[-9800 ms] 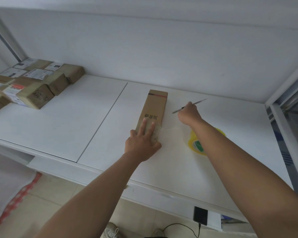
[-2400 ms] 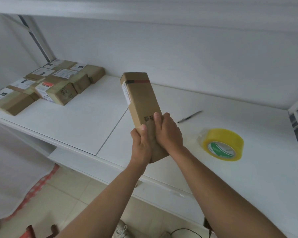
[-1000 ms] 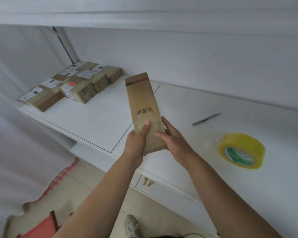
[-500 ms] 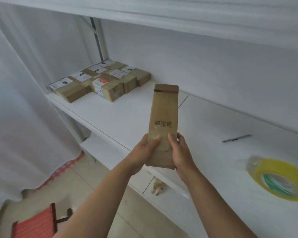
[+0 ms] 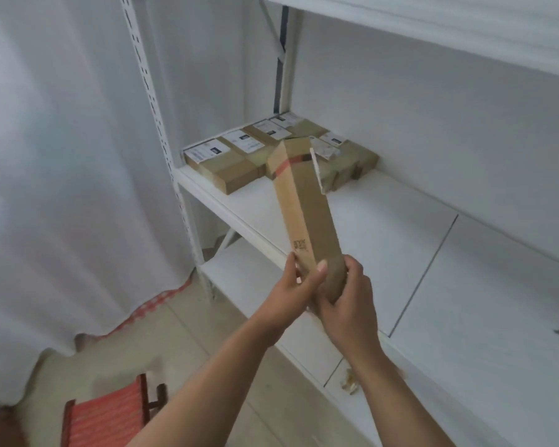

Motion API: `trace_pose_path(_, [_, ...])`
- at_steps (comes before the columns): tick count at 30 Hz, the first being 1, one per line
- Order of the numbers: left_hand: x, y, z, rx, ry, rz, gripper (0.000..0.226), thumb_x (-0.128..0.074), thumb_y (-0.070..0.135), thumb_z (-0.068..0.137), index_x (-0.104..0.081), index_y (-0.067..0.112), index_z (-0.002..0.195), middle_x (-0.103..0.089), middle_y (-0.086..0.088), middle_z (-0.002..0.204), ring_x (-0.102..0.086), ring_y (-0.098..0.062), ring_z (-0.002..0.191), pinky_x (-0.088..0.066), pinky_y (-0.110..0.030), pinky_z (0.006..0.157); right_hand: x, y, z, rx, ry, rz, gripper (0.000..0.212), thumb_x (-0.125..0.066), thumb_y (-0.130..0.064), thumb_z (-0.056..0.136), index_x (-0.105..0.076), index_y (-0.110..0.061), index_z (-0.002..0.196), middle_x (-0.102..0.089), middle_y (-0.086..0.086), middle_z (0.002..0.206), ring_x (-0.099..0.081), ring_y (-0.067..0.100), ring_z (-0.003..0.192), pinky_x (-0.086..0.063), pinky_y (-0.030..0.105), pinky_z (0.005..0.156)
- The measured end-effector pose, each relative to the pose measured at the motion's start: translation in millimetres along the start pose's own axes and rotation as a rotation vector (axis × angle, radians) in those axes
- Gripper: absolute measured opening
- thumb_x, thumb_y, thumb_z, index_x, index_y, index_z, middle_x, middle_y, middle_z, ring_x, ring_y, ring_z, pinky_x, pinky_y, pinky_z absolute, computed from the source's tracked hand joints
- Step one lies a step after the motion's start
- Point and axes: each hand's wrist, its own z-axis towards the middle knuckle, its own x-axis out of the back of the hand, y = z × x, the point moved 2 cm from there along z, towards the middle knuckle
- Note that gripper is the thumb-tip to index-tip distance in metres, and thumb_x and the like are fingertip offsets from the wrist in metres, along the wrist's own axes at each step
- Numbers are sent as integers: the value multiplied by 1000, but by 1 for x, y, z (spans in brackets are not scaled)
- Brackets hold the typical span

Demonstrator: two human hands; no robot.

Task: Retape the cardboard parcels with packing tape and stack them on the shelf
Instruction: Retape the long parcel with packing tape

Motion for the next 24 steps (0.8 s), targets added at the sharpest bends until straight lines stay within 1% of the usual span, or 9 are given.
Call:
trace_pose_path(3, [32, 25, 6, -47, -2, -40, 53, -67, 55, 82, -60, 18, 120, -71, -4, 112, -69, -17, 106, -56, -31, 88, -26, -26, 7, 170, -186, 76, 52, -61, -30, 81, -44, -27, 130, -54, -14, 119, -51, 23, 107, -50, 35, 85])
trace_pose_path(6, [79, 35, 22, 104, -95, -79, 65, -76, 55, 75, -61, 13, 122, -71, -9, 114, -69, -26, 106, -57, -40, 87, -22, -26, 28, 48, -420, 322, 55, -54, -41, 78, -49, -45, 132, -48, -32, 130, -40, -1, 127, -36, 15, 100])
trace_pose_path(9, [123, 42, 39, 385, -286, -75, 101, -90, 66, 46, -62, 6, 123, -71, -13, 114, -71, -26, 100, -56, -38, 86, -9, -9, 63, -146, -197, 397, 46, -52, -49, 81, -46, -53, 127, -47, -34, 132, -42, -14, 122, -39, 20, 101])
trace_pose_path(11, [144, 46, 51, 520, -329, -39, 113, -92, 68, 38, -61, 2, 125, -68, -19, 119, -69, -31, 103, -54, -43, 94, -9, 5, 89, -263, -33, 507, 60, -55, -58, 78, -38, -50, 135, -45, -30, 134, -45, -7, 124, -40, 27, 102])
trace_pose_path(13, [154, 55, 60, 595, -389, 43, 121, -89, 70, 45, -53, -1, 137, -56, -26, 137, -57, -40, 122, -42, -51, 109, -13, 19, 115, -316, 13, 644, 79, -58, -65, 74, -30, -47, 145, -50, -27, 132, -50, 2, 125, -39, 31, 103])
trace_pose_path(15, [159, 67, 72, 632, -478, 61, 113, -85, 70, 54, -55, 0, 137, -53, -26, 140, -53, -41, 128, -41, -51, 111, -15, 32, 141, -345, -12, 764, 68, -61, -59, 82, -38, -42, 144, -65, -21, 117, -60, 5, 114, -46, 29, 94])
trace_pose_path(18, [180, 82, 103, 653, -434, 35, 99, -86, 67, 56, -65, 1, 127, -64, -21, 125, -66, -32, 110, -54, -42, 94, -20, 45, 173, -344, -63, 824, 21, -54, -31, 100, -67, -25, 116, -74, -5, 91, -66, 17, 89, -51, 31, 74])
trace_pose_path(20, [184, 89, 121, 670, -453, -63, 108, -83, 64, 64, -49, -5, 140, -57, -26, 132, -63, -38, 114, -54, -47, 94, -26, 55, 185, -350, -33, 777, 21, -54, -29, 101, -73, -23, 105, -74, 3, 89, -67, 19, 84, -52, 34, 69])
trace_pose_path(24, [194, 96, 167, 531, -281, -188, 81, -89, 59, 55, -74, 5, 115, -71, -17, 113, -71, -30, 98, -60, -42, 81, -33, 89, 195, -493, 248, 753, 22, -55, -33, 100, -74, -24, 92, -75, 0, 84, -67, 17, 79, -49, 31, 63])
